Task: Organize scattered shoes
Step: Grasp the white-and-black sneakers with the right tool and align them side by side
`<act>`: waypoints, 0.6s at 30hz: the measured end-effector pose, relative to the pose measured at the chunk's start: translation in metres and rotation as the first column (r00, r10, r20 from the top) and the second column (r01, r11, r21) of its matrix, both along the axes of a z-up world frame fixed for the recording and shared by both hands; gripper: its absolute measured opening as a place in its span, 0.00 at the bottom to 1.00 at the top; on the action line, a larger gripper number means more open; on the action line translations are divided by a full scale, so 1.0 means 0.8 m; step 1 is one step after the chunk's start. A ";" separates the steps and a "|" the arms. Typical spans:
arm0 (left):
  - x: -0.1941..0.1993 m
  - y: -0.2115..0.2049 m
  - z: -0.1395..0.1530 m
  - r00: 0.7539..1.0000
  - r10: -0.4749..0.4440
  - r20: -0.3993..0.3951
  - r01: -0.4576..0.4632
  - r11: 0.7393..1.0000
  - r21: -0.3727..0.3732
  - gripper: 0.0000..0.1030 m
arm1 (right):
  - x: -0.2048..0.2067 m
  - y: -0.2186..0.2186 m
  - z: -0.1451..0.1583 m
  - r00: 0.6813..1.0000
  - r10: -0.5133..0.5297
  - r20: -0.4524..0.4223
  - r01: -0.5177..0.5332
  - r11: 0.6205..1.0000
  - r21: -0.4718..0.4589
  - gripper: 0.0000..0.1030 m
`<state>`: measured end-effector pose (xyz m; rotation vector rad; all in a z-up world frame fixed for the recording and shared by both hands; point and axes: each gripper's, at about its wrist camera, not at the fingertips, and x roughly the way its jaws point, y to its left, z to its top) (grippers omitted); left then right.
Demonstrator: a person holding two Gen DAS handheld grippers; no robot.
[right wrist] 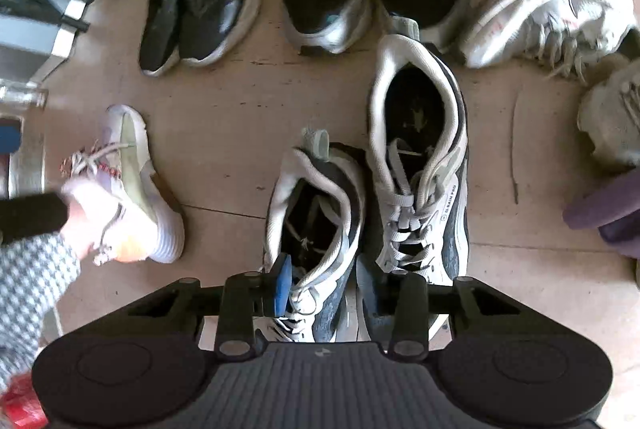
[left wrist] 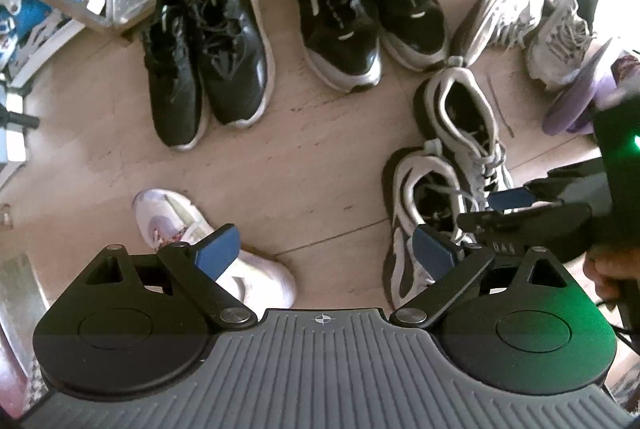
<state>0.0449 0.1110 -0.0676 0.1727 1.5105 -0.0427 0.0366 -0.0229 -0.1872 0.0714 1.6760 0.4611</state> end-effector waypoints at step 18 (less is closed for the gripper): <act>0.008 0.006 0.004 0.999 0.029 0.028 -0.030 0.999 0.022 0.94 | -0.008 0.080 -0.073 0.995 0.095 0.031 -0.090 0.985 -0.145 0.24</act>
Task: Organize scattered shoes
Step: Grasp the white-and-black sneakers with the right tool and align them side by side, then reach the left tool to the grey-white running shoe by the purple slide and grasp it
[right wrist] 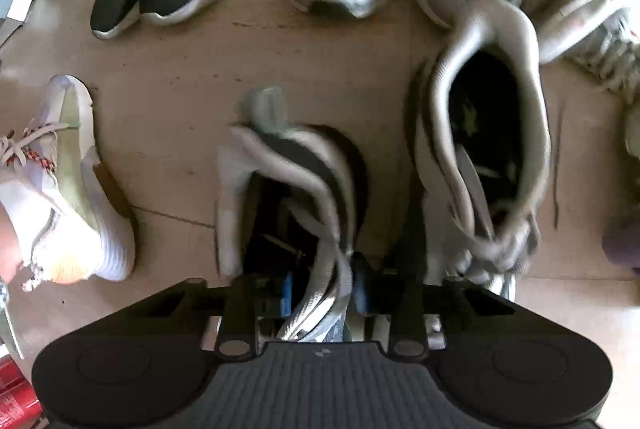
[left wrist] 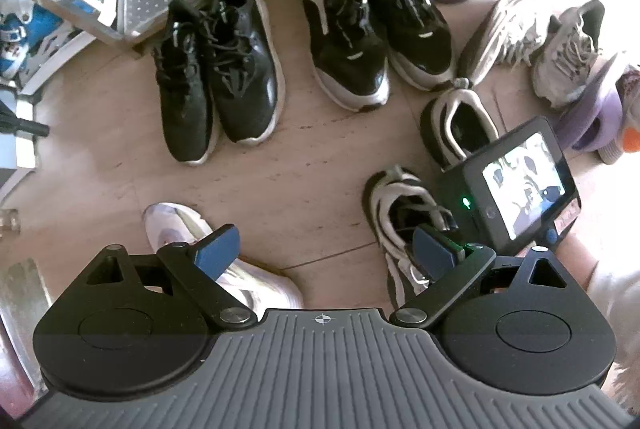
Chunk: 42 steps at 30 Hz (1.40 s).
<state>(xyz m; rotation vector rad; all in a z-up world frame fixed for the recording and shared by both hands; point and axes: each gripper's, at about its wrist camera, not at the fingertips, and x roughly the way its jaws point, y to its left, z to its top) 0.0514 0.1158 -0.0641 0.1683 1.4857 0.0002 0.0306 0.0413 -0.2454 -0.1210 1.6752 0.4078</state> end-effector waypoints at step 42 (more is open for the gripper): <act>0.015 -0.068 -0.003 0.997 -0.075 -0.003 0.075 0.996 -0.042 0.94 | 0.053 -0.170 0.155 0.954 -0.284 -0.100 0.281 0.959 -0.042 0.84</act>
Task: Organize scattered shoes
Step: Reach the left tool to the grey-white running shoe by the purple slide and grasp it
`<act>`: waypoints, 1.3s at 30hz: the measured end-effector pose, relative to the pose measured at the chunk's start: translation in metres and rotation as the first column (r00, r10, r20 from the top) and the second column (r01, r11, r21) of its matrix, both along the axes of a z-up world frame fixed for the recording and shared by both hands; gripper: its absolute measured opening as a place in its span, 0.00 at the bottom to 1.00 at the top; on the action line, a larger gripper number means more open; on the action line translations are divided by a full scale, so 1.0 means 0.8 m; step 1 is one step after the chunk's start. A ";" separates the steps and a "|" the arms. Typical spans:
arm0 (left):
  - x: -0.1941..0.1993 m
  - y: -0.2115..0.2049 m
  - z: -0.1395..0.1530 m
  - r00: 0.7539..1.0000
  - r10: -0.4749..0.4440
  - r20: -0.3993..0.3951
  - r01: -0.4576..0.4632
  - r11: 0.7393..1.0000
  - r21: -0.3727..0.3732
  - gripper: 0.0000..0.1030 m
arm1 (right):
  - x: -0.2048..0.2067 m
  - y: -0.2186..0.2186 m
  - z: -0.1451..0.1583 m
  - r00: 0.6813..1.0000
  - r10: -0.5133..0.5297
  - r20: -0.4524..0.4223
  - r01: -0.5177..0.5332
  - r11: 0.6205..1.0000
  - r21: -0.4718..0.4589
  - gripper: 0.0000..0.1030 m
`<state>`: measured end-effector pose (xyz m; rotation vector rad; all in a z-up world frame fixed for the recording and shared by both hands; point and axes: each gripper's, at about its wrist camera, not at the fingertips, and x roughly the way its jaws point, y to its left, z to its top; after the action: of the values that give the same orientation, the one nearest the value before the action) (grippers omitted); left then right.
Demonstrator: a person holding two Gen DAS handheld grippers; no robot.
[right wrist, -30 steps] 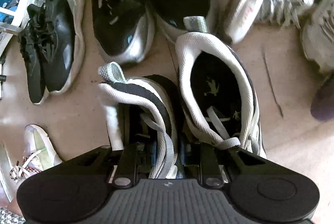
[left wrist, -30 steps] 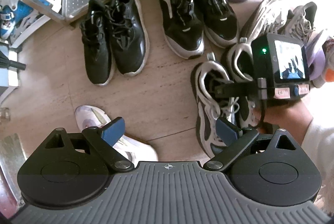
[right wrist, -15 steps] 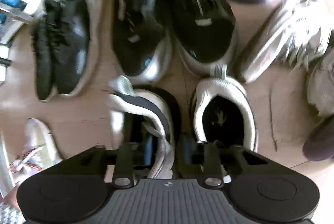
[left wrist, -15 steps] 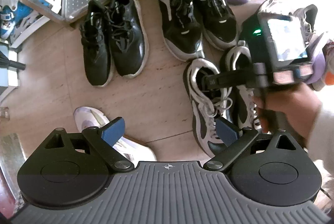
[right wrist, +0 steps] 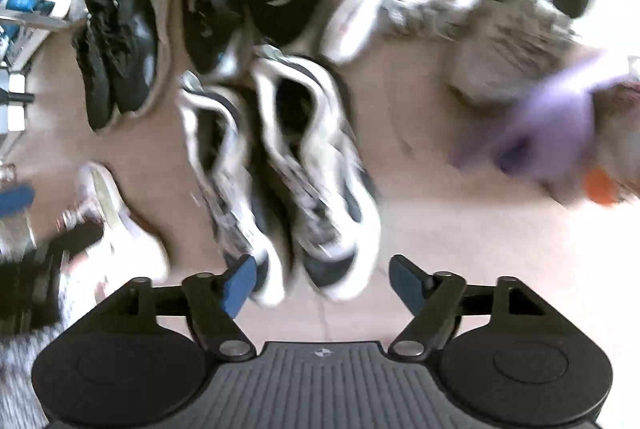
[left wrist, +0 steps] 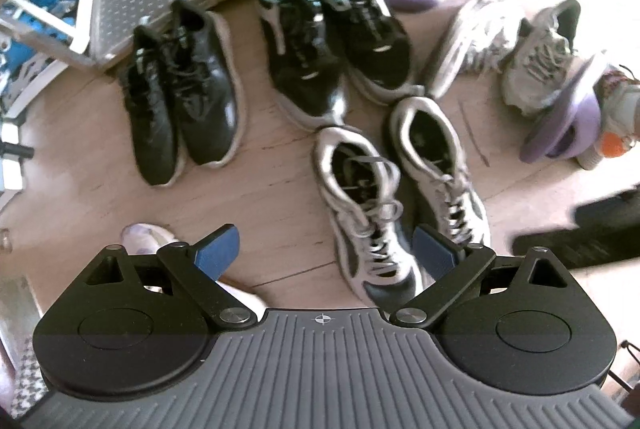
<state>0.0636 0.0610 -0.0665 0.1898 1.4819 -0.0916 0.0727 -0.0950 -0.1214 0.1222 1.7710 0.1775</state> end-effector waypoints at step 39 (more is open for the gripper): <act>0.140 -0.137 -0.119 0.968 -0.239 0.077 0.245 0.966 -0.080 0.83 | 0.061 -0.160 0.024 0.914 -0.368 0.168 0.369 0.929 0.026 0.78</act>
<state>0.1752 -0.0488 -0.1618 0.2994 1.3802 -0.3452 0.1219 -0.2230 -0.1020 0.4228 1.5459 -0.0901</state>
